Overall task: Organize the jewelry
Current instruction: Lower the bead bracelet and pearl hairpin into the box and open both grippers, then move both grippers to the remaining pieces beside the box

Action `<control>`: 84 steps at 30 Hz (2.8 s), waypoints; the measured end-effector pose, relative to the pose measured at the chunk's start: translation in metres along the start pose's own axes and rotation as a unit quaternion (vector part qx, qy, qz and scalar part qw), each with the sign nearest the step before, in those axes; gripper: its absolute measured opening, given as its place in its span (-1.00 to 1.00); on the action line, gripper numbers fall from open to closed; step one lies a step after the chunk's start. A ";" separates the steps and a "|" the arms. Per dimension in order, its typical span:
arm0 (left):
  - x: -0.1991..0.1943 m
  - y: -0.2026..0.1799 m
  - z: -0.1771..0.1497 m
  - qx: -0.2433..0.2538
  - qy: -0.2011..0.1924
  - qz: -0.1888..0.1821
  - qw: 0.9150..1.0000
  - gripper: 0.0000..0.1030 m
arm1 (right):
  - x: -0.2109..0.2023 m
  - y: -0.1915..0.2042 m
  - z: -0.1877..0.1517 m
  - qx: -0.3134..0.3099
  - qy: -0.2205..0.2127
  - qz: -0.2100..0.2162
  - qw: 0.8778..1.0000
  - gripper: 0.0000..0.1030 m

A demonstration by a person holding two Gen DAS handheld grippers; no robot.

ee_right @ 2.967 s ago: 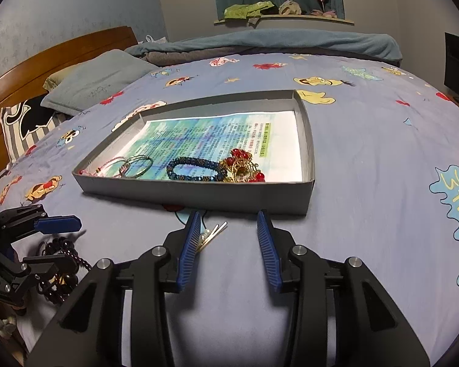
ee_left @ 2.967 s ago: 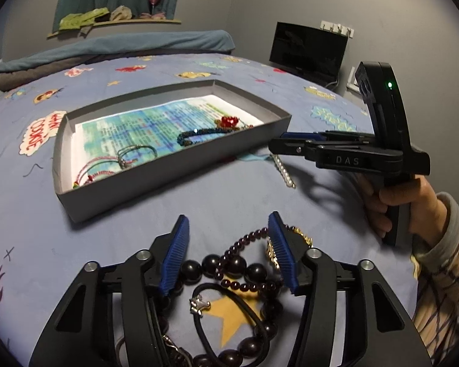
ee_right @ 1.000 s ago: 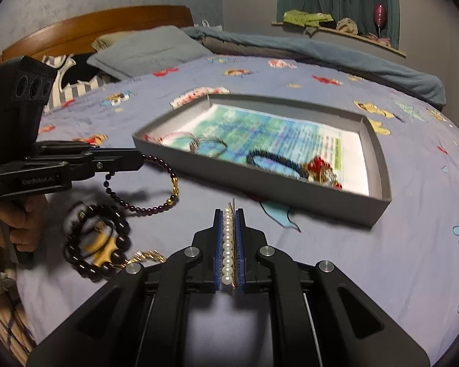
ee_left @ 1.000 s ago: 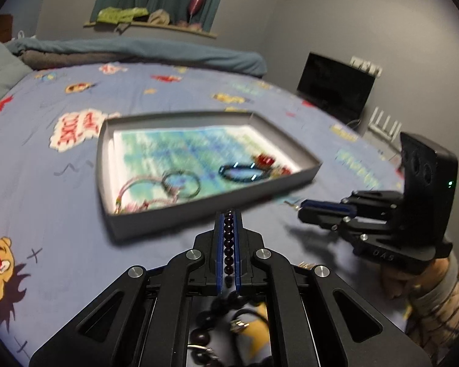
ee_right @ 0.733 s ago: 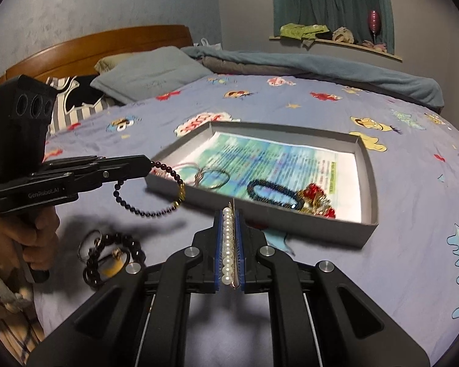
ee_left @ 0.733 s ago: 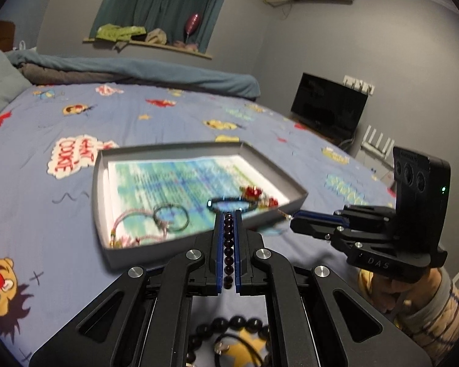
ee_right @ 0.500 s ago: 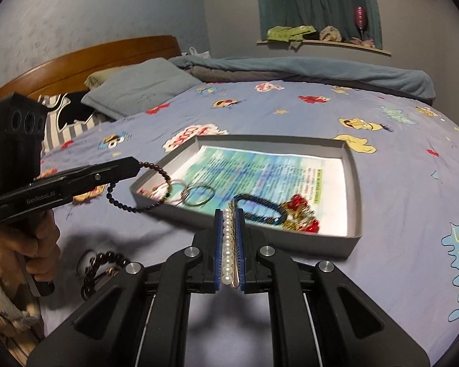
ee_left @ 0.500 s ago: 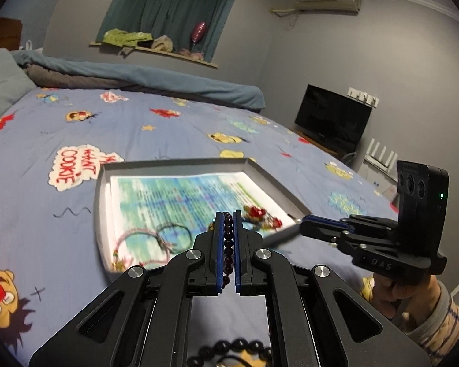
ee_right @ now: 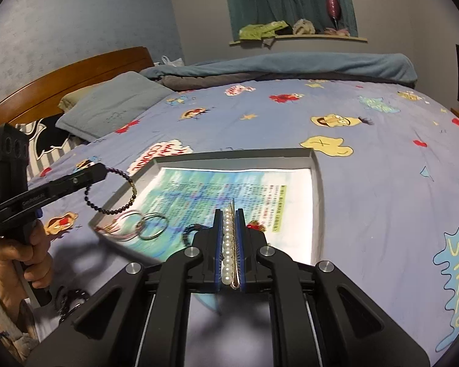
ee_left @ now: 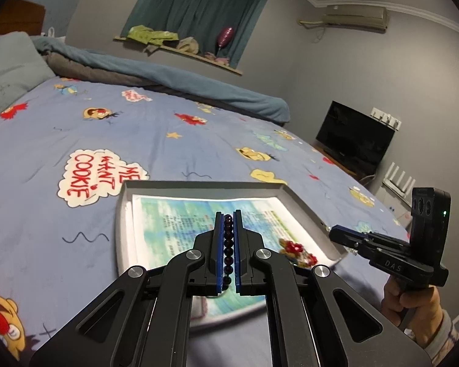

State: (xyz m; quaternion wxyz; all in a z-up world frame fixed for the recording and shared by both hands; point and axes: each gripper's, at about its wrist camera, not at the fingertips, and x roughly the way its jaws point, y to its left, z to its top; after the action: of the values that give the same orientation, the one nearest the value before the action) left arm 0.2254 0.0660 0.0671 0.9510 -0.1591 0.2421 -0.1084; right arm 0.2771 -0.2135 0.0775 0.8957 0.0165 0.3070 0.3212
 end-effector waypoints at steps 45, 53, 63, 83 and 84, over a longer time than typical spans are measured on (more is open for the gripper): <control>0.007 0.013 -0.023 0.013 0.056 0.044 0.997 0.31 | 0.006 -0.015 -0.013 0.008 -0.005 -0.044 0.999 -0.41; -0.031 0.017 -0.029 0.012 0.037 0.023 0.999 0.31 | -0.023 -0.008 -0.022 0.003 -0.026 -0.017 1.000 -0.37; -0.065 0.025 -0.057 0.031 0.063 0.015 0.997 0.31 | -0.027 0.022 -0.046 -0.027 0.003 0.015 1.000 -0.33; -0.121 0.016 -0.123 0.086 0.119 -0.007 0.989 0.50 | -0.041 0.060 -0.091 -0.050 0.050 0.075 0.995 0.01; -0.119 0.017 -0.124 0.084 0.121 -0.006 0.989 0.50 | -0.042 0.062 -0.093 -0.054 0.051 0.076 0.994 0.01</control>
State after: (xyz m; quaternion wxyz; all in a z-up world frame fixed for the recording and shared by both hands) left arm 0.0636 0.0842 0.0091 0.9239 -0.0659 0.3446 -0.1528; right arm 0.1650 -0.2045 0.0389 0.8515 -0.0251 0.3327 0.4045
